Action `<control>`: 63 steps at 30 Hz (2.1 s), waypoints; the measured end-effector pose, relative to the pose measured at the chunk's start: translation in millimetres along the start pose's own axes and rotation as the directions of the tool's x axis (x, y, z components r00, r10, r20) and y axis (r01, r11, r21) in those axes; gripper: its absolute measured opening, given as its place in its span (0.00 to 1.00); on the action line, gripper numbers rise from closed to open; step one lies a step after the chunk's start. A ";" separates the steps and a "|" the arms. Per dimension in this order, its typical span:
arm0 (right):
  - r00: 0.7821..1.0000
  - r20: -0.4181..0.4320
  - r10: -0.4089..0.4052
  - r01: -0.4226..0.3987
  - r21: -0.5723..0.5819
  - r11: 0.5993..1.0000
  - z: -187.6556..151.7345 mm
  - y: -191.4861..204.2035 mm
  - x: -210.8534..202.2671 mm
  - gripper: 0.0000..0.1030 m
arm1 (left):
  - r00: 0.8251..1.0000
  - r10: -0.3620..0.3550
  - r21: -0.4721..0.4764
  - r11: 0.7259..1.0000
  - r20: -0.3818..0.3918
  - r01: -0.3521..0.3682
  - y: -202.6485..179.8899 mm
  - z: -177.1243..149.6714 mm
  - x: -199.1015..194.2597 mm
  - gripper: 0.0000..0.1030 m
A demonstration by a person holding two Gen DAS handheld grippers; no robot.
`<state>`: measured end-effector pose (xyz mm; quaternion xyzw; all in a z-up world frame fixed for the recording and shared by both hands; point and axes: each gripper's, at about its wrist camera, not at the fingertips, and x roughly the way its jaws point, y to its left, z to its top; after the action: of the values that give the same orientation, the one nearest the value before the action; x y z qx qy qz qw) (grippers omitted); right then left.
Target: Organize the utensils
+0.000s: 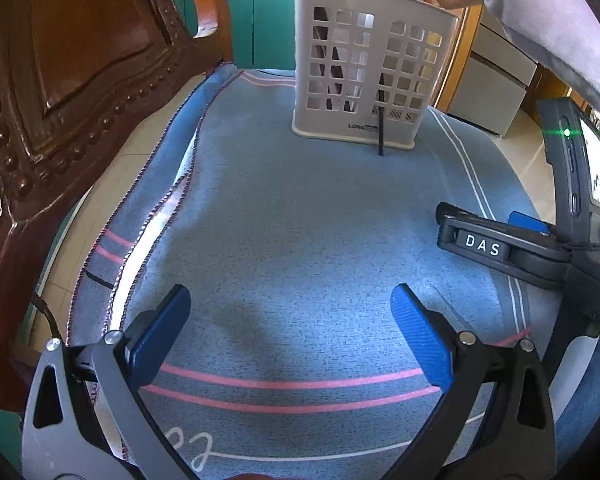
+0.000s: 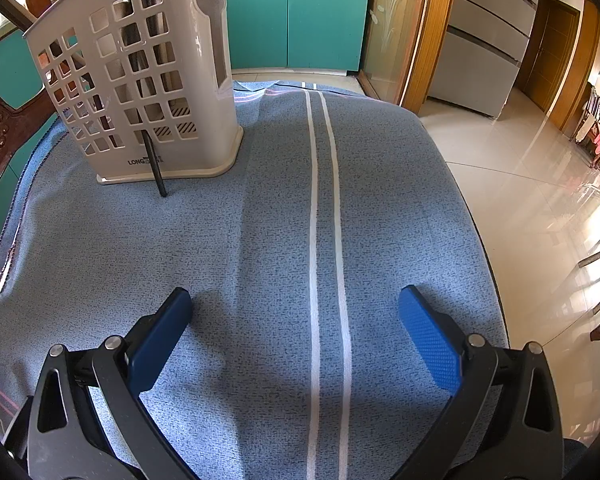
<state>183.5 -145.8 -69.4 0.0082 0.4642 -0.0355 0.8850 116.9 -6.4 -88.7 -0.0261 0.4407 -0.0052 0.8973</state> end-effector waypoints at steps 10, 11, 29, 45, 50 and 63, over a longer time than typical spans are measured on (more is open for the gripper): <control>1.000 0.000 0.000 0.000 0.000 1.000 -0.1 0.2 -0.2 0.98 | 1.000 0.001 0.011 1.000 0.018 -0.001 -3.4 2.1 -2.6 0.97; 1.000 0.000 0.000 0.000 0.000 1.000 -0.1 0.3 -0.2 0.98 | 1.000 0.004 0.014 1.000 0.015 -0.004 -4.0 1.7 -1.8 0.97; 1.000 0.000 0.000 0.000 -0.001 1.000 0.0 0.4 -0.3 0.98 | 1.000 0.018 0.023 1.000 -0.013 -0.018 -5.9 1.5 11.9 0.97; 1.000 0.000 0.000 0.000 0.000 1.000 -0.5 0.1 -0.3 0.98 | 1.000 0.018 0.029 0.999 -0.021 -0.017 -8.0 1.3 15.8 0.97; 1.000 0.000 0.000 0.000 0.000 1.000 -0.6 0.3 -0.4 0.98 | 1.000 0.016 0.035 0.999 -0.018 -0.015 -9.9 1.3 14.6 0.97; 1.000 0.000 0.000 0.000 0.000 1.000 -0.6 -0.2 -0.5 0.98 | 1.000 0.020 0.025 0.999 0.020 -0.021 -10.9 2.7 5.7 0.97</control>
<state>182.7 -145.9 -69.3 0.0081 0.4642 -0.0353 0.8850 122.7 -17.3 -91.0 -0.0102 0.4318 -0.0014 0.9019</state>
